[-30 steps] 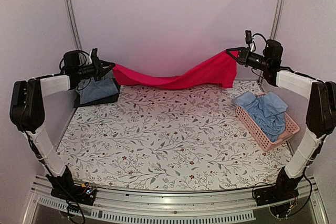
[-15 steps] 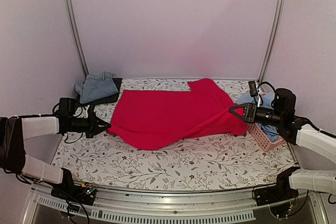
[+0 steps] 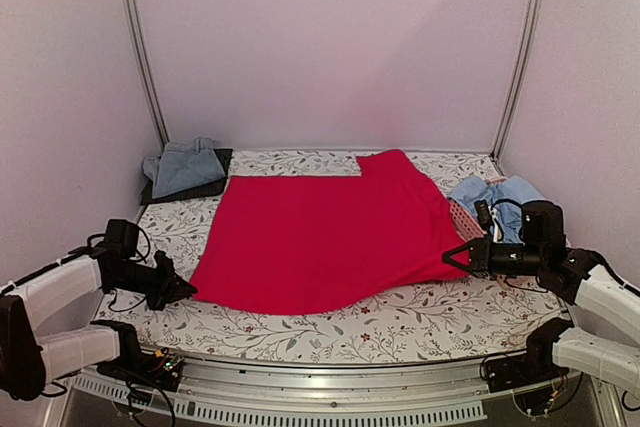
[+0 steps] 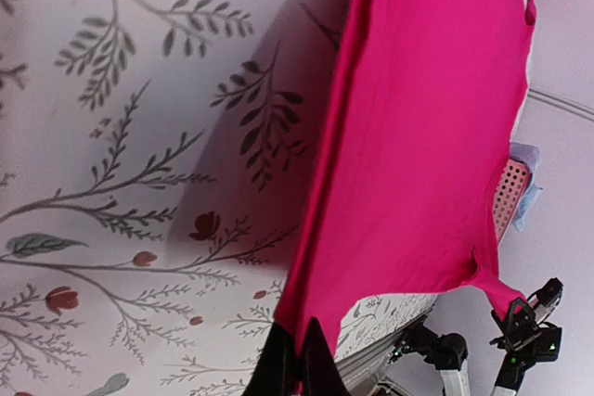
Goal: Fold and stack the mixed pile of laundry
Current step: Flatten out the crumpled T-shirt at the center of the board, then fold the flattened T-shirt at the center of the board.
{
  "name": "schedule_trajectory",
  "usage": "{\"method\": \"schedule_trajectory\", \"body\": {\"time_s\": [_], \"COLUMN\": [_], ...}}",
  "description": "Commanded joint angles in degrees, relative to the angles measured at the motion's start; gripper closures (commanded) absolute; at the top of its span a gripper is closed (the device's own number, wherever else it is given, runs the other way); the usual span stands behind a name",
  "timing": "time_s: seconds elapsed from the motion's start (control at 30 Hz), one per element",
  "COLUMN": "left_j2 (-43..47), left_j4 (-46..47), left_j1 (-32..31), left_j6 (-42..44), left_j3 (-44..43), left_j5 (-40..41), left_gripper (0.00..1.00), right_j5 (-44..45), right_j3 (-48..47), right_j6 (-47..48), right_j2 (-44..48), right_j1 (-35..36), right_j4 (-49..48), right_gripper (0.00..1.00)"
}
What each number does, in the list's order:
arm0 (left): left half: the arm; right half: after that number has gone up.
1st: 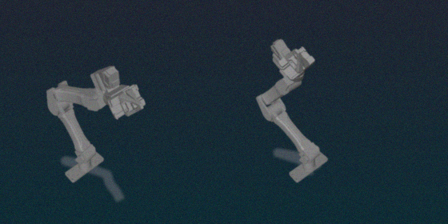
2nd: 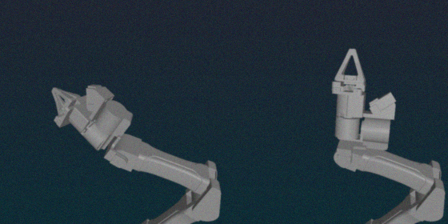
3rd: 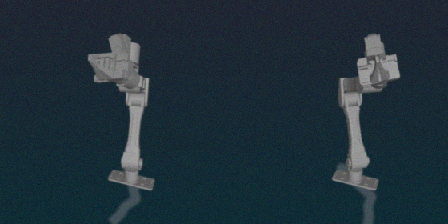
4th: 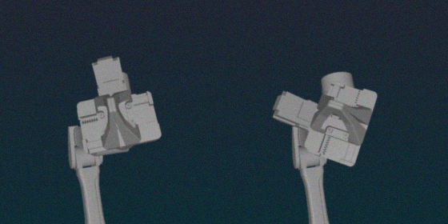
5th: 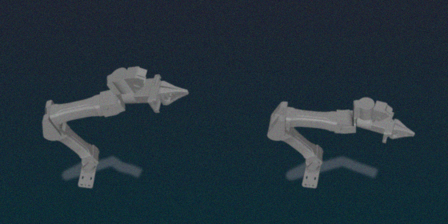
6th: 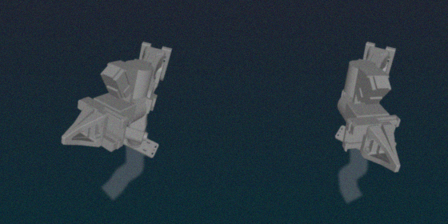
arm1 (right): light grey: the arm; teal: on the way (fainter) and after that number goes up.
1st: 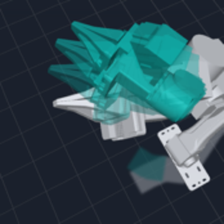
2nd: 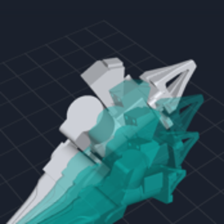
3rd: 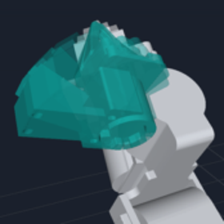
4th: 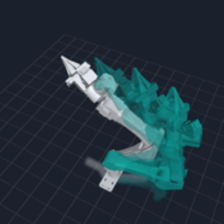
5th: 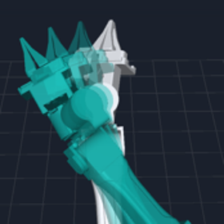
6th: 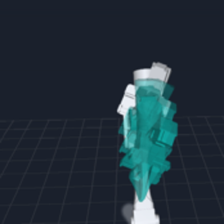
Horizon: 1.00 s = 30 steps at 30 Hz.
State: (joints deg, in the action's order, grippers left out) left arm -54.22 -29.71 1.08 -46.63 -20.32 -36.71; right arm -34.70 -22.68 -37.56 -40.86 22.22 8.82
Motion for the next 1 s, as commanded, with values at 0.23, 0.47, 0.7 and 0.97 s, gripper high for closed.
{"method": "schedule_trajectory", "body": {"time_s": [0.23, 0.47, 0.7, 0.97], "left_j2": [2.3, -9.4, -25.3, -40.8], "left_j4": [-16.0, -11.5, -7.4, -4.4], "left_j1": [0.8, 0.8, 0.6, -0.9], "left_j6": [-5.1, -2.2, 2.4, 5.9], "left_j3": [-6.6, -16.5, -26.2, -35.6], "left_j5": [7.8, 8.5, 7.4, 7.4], "left_gripper": [1.00, 1.00, 1.00, 1.00], "right_j5": [3.2, 9.8, 11.9, 11.4], "right_j3": [1.3, -9.8, -21.2, -26.9], "right_j6": [-9.9, -1.6, 8.9, 16.4], "right_j2": [0.6, -11.8, -29.1, -40.7], "right_j1": [5.2, 5.1, 2.6, -3.5], "right_j4": [15.5, 15.2, 15.5, 14.5], "right_gripper": [1.00, 1.00, 1.00, 1.00]}}
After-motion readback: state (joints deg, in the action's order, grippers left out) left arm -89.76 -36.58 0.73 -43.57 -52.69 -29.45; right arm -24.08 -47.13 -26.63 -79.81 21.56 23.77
